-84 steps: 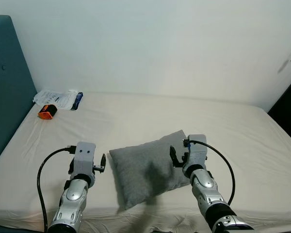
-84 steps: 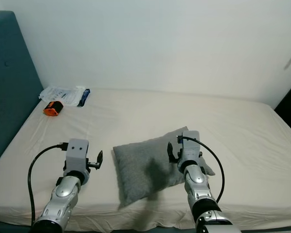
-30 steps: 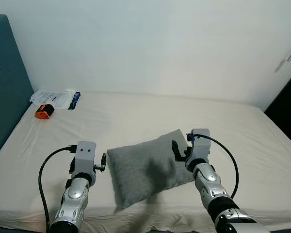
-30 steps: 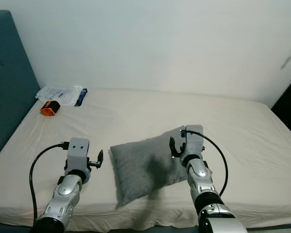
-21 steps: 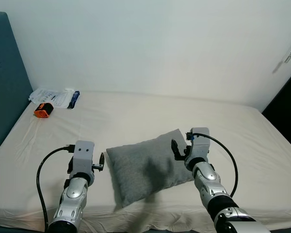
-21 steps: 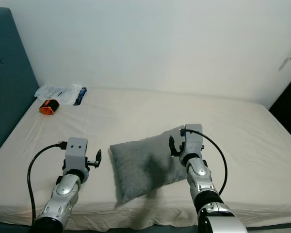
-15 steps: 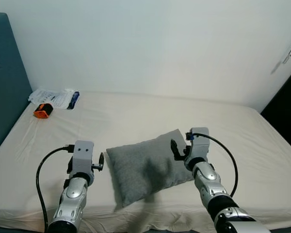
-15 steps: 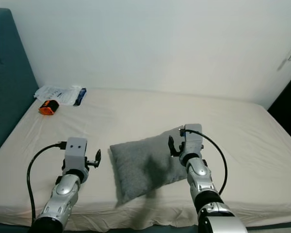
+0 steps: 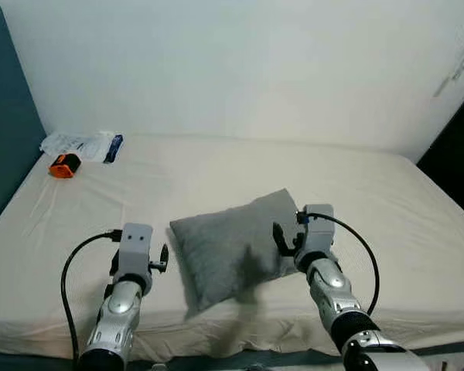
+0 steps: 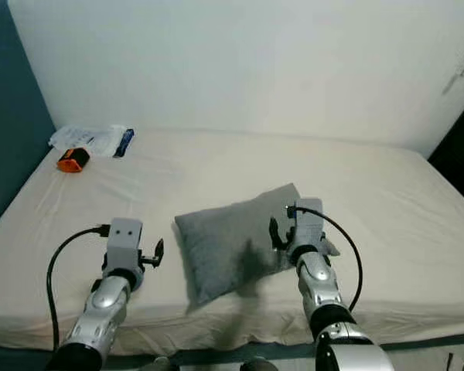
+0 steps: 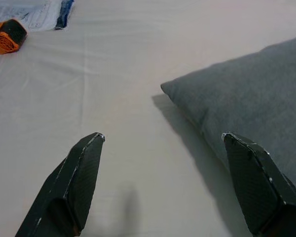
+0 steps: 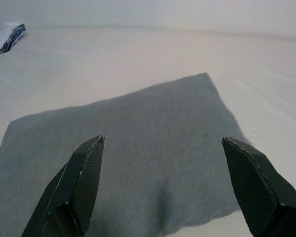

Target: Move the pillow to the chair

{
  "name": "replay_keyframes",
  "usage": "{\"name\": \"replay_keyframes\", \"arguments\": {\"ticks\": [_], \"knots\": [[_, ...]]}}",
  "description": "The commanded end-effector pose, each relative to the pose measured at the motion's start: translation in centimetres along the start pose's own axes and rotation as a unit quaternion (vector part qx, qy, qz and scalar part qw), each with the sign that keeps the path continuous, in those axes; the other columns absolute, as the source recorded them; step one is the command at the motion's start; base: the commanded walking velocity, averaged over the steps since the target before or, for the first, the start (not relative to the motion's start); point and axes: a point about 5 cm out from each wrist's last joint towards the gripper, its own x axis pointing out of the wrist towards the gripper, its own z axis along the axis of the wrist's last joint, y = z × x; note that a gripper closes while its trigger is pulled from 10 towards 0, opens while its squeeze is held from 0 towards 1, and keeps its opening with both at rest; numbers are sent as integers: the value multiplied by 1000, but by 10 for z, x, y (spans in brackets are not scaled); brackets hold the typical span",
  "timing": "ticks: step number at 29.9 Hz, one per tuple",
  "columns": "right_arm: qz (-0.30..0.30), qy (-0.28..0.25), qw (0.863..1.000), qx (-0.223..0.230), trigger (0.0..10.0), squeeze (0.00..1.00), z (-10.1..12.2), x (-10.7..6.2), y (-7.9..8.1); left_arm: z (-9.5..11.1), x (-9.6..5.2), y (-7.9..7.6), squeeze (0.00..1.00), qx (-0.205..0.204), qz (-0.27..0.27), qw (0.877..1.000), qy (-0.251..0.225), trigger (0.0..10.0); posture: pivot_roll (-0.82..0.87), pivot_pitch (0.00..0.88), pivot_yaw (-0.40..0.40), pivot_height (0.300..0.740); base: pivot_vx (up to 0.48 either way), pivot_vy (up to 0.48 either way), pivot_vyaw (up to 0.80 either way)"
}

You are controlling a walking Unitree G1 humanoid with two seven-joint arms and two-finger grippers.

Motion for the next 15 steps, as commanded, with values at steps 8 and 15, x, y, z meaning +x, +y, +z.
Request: {"name": "replay_keyframes", "arguments": {"ticks": [8,15], "knots": [[-9,-5,1000,-6,10000,0,1,0,0,-3,0,-2,0,1,-8,1000,14,10000,27,0,-106,627,0,0,0],[-1,-9,1000,4,10000,0,-1,-1,0,-4,1,-3,0,5,-17,1000,18,10000,26,0,-98,602,0,0,0]]}}
